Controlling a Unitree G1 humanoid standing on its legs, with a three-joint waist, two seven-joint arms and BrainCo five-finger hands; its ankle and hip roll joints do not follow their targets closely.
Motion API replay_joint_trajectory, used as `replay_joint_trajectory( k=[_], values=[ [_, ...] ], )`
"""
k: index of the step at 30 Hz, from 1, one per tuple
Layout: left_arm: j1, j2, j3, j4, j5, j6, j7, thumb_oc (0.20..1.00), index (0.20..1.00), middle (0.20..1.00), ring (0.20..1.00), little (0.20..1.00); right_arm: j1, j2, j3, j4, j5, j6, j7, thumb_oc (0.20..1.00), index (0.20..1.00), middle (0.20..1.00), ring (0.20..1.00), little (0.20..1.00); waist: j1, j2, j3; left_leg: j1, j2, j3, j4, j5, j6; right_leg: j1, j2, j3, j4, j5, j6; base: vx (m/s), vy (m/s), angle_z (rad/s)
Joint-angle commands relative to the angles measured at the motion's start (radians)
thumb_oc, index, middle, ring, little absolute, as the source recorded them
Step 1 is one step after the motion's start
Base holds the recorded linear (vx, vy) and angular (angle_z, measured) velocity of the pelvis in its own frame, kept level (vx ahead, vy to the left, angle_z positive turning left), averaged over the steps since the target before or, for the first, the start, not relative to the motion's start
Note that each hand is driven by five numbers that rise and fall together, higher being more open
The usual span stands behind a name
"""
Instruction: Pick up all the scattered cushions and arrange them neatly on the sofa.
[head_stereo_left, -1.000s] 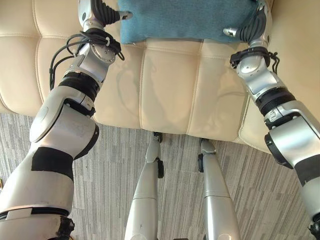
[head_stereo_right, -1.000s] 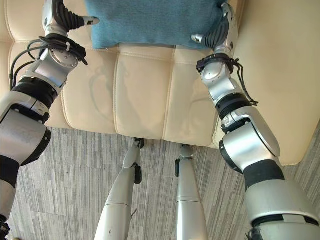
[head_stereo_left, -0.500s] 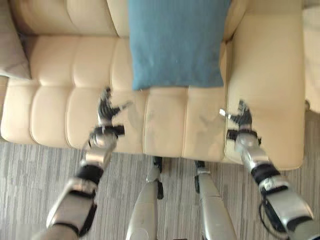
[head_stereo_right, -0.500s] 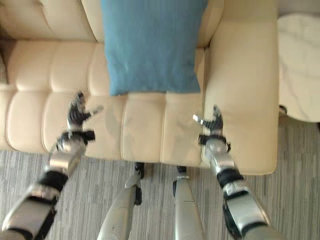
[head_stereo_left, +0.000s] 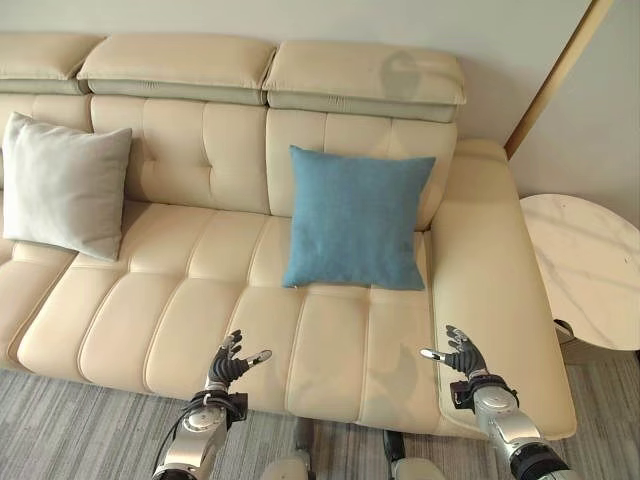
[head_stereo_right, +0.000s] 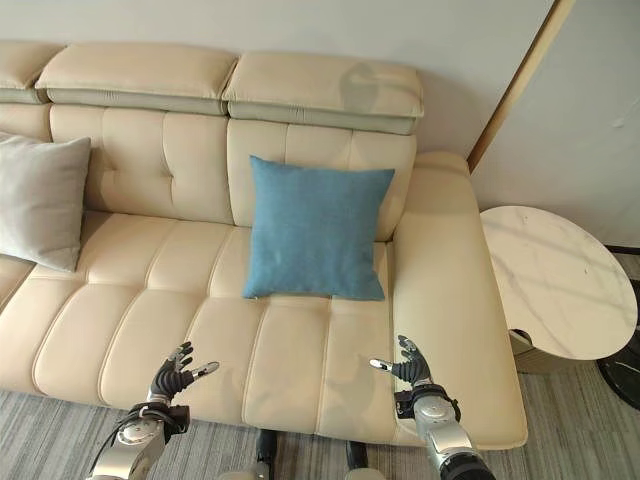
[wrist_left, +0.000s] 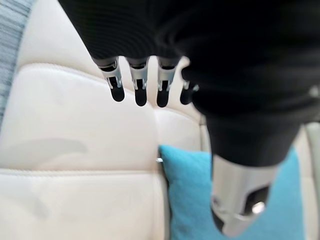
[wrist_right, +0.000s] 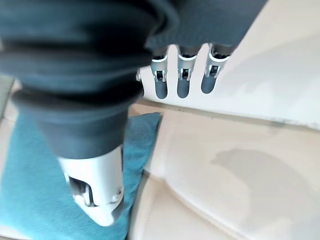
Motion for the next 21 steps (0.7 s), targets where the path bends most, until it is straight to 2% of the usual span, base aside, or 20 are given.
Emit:
replay_joint_trajectory(
  k=[1,6,7,9,10,11,13,15,16,17,20,21],
  values=[
    [-0.006,0.032,0.001,-0.064,0.075,-0.010,-0.040,1.000,1.000,1.000,1.000,1.000,0.010,-0.010,-0.044,-0.060,0.016,-0.015,0.028,1.000,1.000,1.000,1.000,1.000,0.007,-0.038,-0.031,0.012,0.009,0.004,0.051,-0.148,-0.005,-0.037,-0.066,-0.040,0.057,-0.059,0.067,0.03,0.087,-0.04],
    [0.011,0.043,-0.004,-0.107,0.091,-0.005,-0.049,1.000,1.000,1.000,1.000,1.000,0.046,-0.008,-0.060,-0.098,0.009,-0.014,0.030,1.000,1.000,1.000,1.000,1.000,0.001,-0.050,-0.019,0.030,-0.009,0.008,0.048,-0.157,0.012,-0.046,-0.075,-0.028,0.092,-0.056,0.080,-0.04,0.116,-0.04],
    [0.017,0.045,0.010,-0.124,0.081,-0.009,-0.036,1.000,1.000,1.000,1.000,1.000,0.051,0.006,-0.049,-0.107,0.000,-0.010,0.023,1.000,1.000,1.000,1.000,1.000,-0.007,-0.066,0.012,0.028,-0.012,0.035,0.039,-0.150,0.020,-0.090,-0.076,-0.015,0.126,0.002,0.097,-0.24,0.134,-0.15],
    [0.013,0.049,0.016,-0.128,0.076,-0.011,-0.027,1.000,1.000,1.000,1.000,1.000,0.045,0.010,-0.046,-0.108,-0.004,-0.007,0.016,1.000,1.000,1.000,1.000,1.000,-0.001,-0.069,0.026,0.023,-0.003,0.055,0.035,-0.144,0.020,-0.119,-0.072,-0.034,0.138,0.024,0.097,-0.20,0.058,-1.10],
    [0.007,0.047,0.021,-0.137,0.063,-0.013,-0.018,1.000,1.000,1.000,1.000,1.000,0.038,0.022,-0.044,-0.113,0.001,-0.010,0.009,1.000,1.000,1.000,1.000,1.000,0.008,-0.060,0.040,0.014,0.011,0.075,0.032,-0.132,0.017,-0.136,-0.071,-0.116,0.157,0.014,0.086,-0.22,0.096,-1.37],
    [0.006,0.051,0.023,-0.151,0.058,-0.012,-0.020,1.000,1.000,1.000,1.000,1.000,0.044,0.025,-0.042,-0.113,0.013,-0.012,0.006,1.000,1.000,1.000,1.000,1.000,0.013,-0.049,0.043,0.006,0.021,0.092,0.029,-0.119,0.020,-0.128,-0.059,-0.165,0.204,-0.035,0.067,-0.26,0.121,-0.66],
    [0.008,0.053,0.024,-0.158,0.047,-0.013,-0.025,1.000,1.000,1.000,1.000,1.000,0.049,0.028,-0.039,-0.114,0.025,-0.018,0.006,1.000,1.000,1.000,1.000,1.000,0.021,-0.042,0.042,0.004,0.021,0.112,0.027,-0.116,0.026,-0.096,-0.046,-0.184,0.259,-0.095,0.050,-0.13,0.078,-0.39],
    [0.008,0.053,0.024,-0.158,0.047,-0.013,-0.025,1.000,1.000,1.000,1.000,1.000,0.049,0.028,-0.040,-0.114,0.025,-0.018,0.006,1.000,1.000,1.000,1.000,1.000,0.022,-0.042,0.039,0.000,0.022,0.113,0.028,-0.114,0.026,-0.099,-0.045,-0.183,0.257,-0.093,0.049,-0.08,0.020,-0.36],
    [0.018,0.052,0.027,-0.154,0.036,-0.004,-0.037,1.000,1.000,1.000,1.000,1.000,0.065,0.022,-0.041,-0.137,0.029,-0.019,0.015,1.000,1.000,1.000,1.000,1.000,0.034,-0.040,0.023,-0.011,0.016,0.136,0.028,-0.105,0.032,-0.053,-0.004,-0.156,0.324,-0.159,0.036,-0.16,0.009,-0.36],
    [0.019,0.049,0.027,-0.147,0.034,-0.001,-0.039,1.000,1.000,1.000,1.000,1.000,0.072,0.021,-0.042,-0.144,0.033,-0.021,0.017,1.000,1.000,1.000,1.000,1.000,0.038,-0.043,0.018,-0.016,0.011,0.144,0.032,-0.104,0.034,-0.034,0.008,-0.146,0.337,-0.172,0.035,-0.16,0.008,-0.23],
    [0.028,0.044,0.035,-0.145,0.026,0.001,-0.038,1.000,1.000,1.000,1.000,1.000,0.077,0.022,-0.040,-0.159,0.035,-0.020,0.016,1.000,1.000,1.000,1.000,1.000,0.056,-0.051,0.007,-0.050,0.011,0.177,0.053,-0.097,0.035,0.005,0.029,-0.140,0.306,-0.185,0.025,-0.20,-0.079,-0.26],
    [0.038,0.036,0.047,-0.155,0.017,0.001,-0.033,1.000,1.000,1.000,1.000,1.000,0.070,0.026,-0.027,-0.154,0.032,-0.018,0.011,1.000,1.000,1.000,1.000,1.000,0.080,-0.055,0.006,-0.077,0.021,0.214,0.067,-0.079,0.027,0.036,0.033,-0.175,0.230,-0.209,0.004,-0.16,-0.105,-0.50]
  ],
)
